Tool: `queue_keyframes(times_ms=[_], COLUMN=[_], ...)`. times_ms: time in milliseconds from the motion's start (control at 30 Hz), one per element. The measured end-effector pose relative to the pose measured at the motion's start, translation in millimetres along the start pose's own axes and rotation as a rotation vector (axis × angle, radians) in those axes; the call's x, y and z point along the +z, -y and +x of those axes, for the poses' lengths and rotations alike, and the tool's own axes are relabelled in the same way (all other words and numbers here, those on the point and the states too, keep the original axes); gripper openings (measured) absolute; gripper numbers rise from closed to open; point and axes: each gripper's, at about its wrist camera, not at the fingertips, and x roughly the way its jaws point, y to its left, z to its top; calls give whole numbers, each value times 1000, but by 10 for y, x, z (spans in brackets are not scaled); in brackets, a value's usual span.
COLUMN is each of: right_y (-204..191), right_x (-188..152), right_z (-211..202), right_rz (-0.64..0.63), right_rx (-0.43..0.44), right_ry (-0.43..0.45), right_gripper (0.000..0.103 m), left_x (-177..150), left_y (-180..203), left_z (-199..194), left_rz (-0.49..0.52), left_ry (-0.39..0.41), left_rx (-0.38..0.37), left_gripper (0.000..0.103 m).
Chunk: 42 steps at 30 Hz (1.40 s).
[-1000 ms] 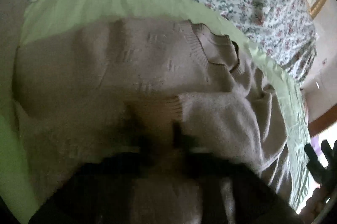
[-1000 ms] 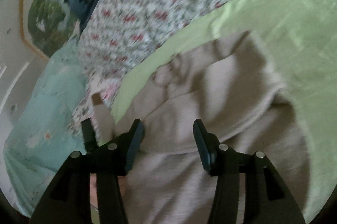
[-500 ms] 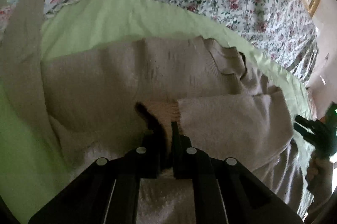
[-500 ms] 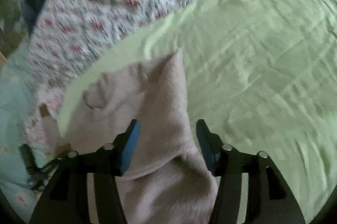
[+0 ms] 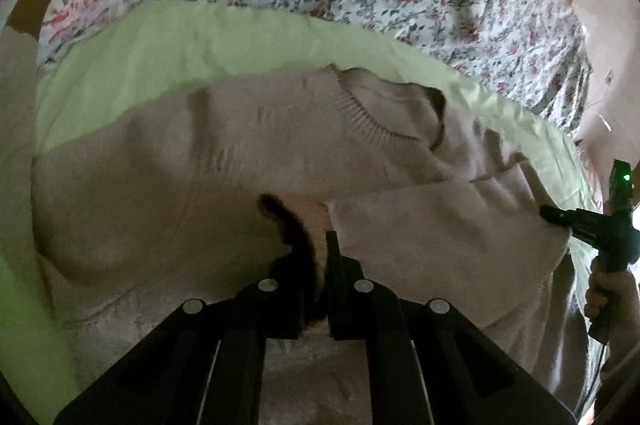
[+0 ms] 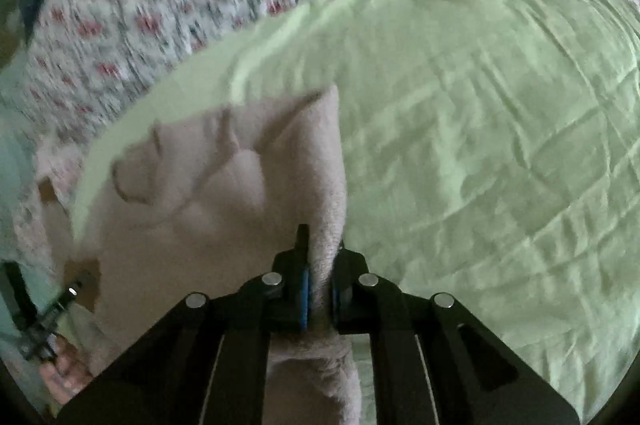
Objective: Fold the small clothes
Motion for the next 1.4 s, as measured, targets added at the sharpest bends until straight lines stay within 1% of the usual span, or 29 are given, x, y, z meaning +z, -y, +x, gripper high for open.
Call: queue_keyframes(times_ms=[33,67,100,133,167,200,233,267,300,367,433,500,600,667,700,767,800,833,900,933,967,1000,1033,1100,1133,1233,1300,1367,1400], right_y=[9,0,-52,-122,-210,-343,-453,-506,-514,-360,-248,-271,-410,-551,-626,-805,-881,-979,-1080,-1097,-1162,-1191,-1209,-1250,-1249,-1245,-1242,-1243,-1234], right_x=[-14,-26,-53,-80,-118,-164,-215,-259,-307,-390,-444,-484,-584,-689,-751,-881,-920,-957,-1065,-1127,-1169,-1225,-1262,-1342,-1359,-1433,-1465,-1490,-1498], right_z=[-38,-100,-238,-310,-369,-373,-327,-262,-161,8,-51,-201,-441,-541,-576,-623,-634,-625,-644,-660,-644,-646,-630,-605,-589,-548,-492,-434,-398], right_rz=[10,18,15,3,-27,-78,-122,-145,-147,-119,-63,-43,-46,-61,-70,-80,-82,-82,-84,-87,-90,-94,-96,-97,-97,-97,-93,-93,-88], right_rx=[-33,-67,-107,-98,-64,-20,8,28,28,-72,-33,-44,18,79,109,161,189,207,237,248,254,262,268,275,278,274,275,268,267], right_ry=[16,44,101,131,152,149,124,90,46,-15,7,30,62,66,63,53,44,35,18,8,-1,-12,-22,-41,-48,-71,-92,-108,-117], right_gripper=[16,16,17,18,18,21,25,26,26,26,25,28,44,46,46,47,48,49,50,51,52,53,55,55,55,56,56,56,56], left_x=[-7,-15,-22,-30,-31,-33,-42,-48,-66,-115,-178,-228,-279,-287,-272,-212,-177,-115,2,69,172,259,376,549,663,924,1017,1070,1078], left_y=[-28,-47,-59,-65,-70,-63,-59,-58,-71,-123,-217,-352,-581,-756,-827,-1018,-1095,-1198,-1341,-1411,-1494,-1555,-1643,-1777,-1883,-2171,-2314,-2471,-2517], left_z=[-19,-39,-59,-71,-75,-76,-86,-104,-132,-210,-318,-421,-650,-841,-906,-1040,-1083,-1130,-1159,-1158,-1132,-1091,-1038,-911,-811,-505,-324,-150,-102], left_rz=[-6,-8,-9,-10,-10,-7,-1,2,3,6,14,1,-43,-69,-81,-110,-123,-136,-146,-149,-150,-148,-145,-144,-149,-169,-182,-202,-203], left_ry=[2,6,11,12,11,10,9,8,9,8,10,13,33,58,68,89,98,113,128,132,135,134,137,134,117,56,20,-15,-25], left_rx=[-7,-10,-14,-18,-17,-14,-10,-7,-5,5,35,58,76,100,112,146,164,196,237,255,285,314,366,429,457,520,551,568,569], left_gripper=[7,7,7,7,7,7,7,8,8,11,12,12,12,12,15,29,43,51,54,58,67,73,80,82,85,85,85,82,65])
